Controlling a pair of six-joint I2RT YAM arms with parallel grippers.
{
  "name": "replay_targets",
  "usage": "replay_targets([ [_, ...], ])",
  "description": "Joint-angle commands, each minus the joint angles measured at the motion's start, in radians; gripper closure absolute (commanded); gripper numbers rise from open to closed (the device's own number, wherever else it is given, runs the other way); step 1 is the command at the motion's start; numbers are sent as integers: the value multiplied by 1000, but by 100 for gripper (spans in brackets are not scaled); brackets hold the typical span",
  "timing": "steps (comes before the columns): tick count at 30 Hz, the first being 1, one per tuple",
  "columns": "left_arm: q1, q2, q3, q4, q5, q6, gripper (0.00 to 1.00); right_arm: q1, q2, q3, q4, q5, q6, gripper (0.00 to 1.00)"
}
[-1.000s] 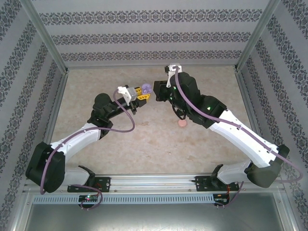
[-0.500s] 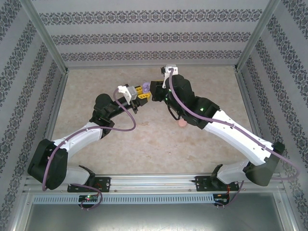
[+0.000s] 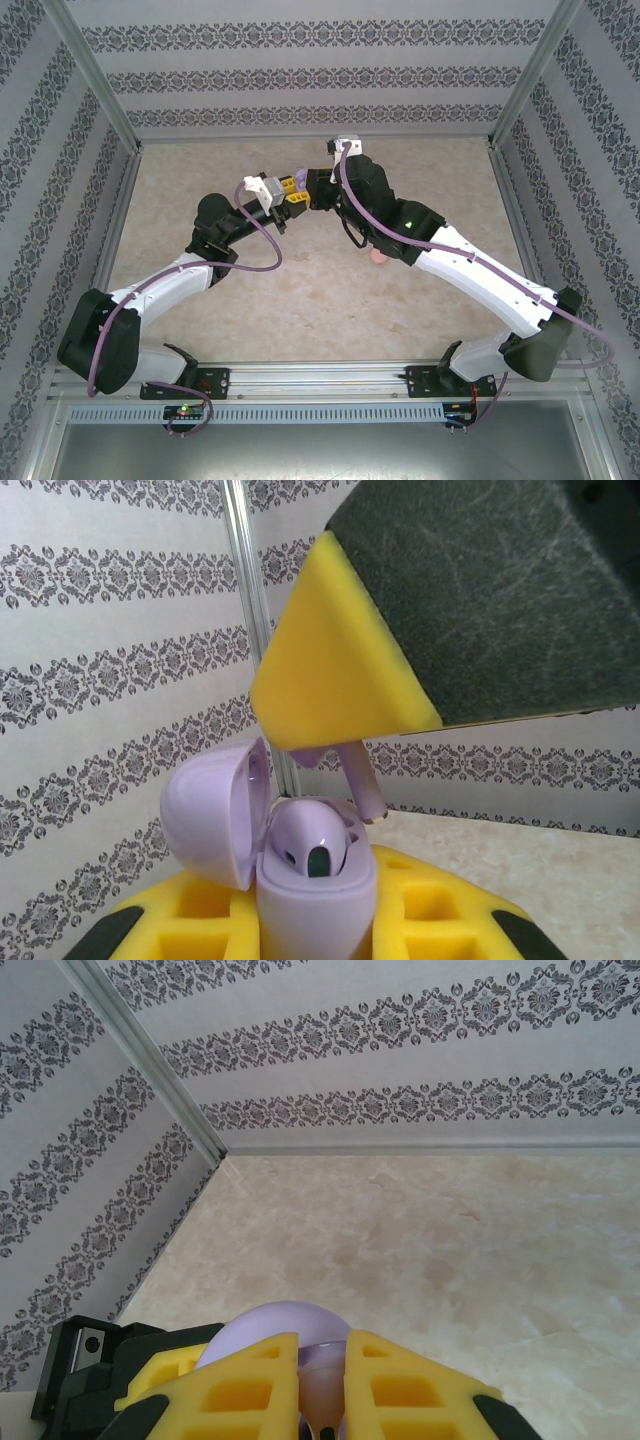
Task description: Insert the wireless bluetooth earbuds into the charging case
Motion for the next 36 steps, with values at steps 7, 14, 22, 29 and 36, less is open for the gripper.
replay_targets([
  [7,-17,2,30,64,7,-11,100,0,-24,4,30,10,21,86],
  [14,-16,3,30,62,6,-9,100,1,-72,-6,38,8,24,86],
  [22,-16,-1,31,58,11,-8,100,1,-34,15,44,-5,24,86],
  [29,-16,-6,30,56,12,-8,100,-1,3,27,48,-16,29,86],
  [36,-17,-16,26,54,14,-8,100,-11,22,24,46,-19,32,86],
])
